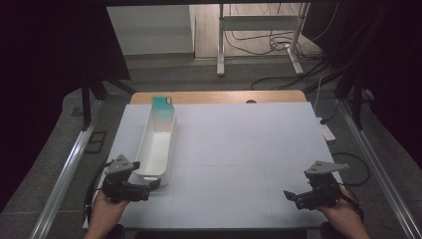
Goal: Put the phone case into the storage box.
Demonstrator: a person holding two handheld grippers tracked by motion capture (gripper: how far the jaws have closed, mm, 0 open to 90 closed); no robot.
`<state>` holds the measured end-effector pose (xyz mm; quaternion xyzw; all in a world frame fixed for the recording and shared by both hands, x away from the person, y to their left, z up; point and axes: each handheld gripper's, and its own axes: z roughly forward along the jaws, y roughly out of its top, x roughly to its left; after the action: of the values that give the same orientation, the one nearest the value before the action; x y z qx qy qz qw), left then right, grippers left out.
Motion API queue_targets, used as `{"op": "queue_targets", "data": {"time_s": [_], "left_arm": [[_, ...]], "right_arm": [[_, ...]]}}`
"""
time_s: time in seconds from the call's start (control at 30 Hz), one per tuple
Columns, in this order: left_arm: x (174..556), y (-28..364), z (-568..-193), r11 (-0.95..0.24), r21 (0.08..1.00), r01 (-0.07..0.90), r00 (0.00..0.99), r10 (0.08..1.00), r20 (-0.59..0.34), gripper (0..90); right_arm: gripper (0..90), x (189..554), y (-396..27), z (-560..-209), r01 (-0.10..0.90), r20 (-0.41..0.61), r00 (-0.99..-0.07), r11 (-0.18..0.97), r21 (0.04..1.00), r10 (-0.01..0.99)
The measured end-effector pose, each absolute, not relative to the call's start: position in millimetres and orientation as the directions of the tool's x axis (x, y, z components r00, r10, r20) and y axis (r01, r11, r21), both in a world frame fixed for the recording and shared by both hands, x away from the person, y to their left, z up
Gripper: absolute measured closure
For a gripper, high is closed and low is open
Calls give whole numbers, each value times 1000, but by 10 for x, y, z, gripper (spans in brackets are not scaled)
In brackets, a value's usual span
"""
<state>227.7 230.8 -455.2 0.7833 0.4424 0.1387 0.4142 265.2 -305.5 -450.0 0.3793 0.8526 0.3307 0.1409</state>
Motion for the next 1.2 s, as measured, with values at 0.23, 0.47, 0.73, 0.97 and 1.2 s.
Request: {"op": "queue_targets", "data": {"time_s": [0.23, 0.47, 0.73, 0.97, 1.2], "left_arm": [[2187, 2342, -4582, -255, 767, 589, 563, 810, -162, 33], [2098, 2353, -4615, -258, 759, 598, 556, 815, -161, 32], [2015, 2361, -4628, -265, 759, 595, 552, 821, -147, 30], [1986, 2350, -4621, -271, 759, 592, 550, 824, -135, 29], [2013, 2316, -4630, -285, 740, 609, 543, 830, -128, 32]], "right_arm": [[0, 2650, -3051, -4500, 555, 9, -670, 493, 670, 742], [0, 2652, -3054, -4501, 553, 4, -668, 492, 673, 744], [0, 2654, -3054, -4501, 558, 5, -664, 490, 670, 748], [0, 2654, -3057, -4499, 559, 5, -662, 489, 670, 749], [0, 2656, -3056, -4503, 558, 2, -661, 490, 670, 750]]}}
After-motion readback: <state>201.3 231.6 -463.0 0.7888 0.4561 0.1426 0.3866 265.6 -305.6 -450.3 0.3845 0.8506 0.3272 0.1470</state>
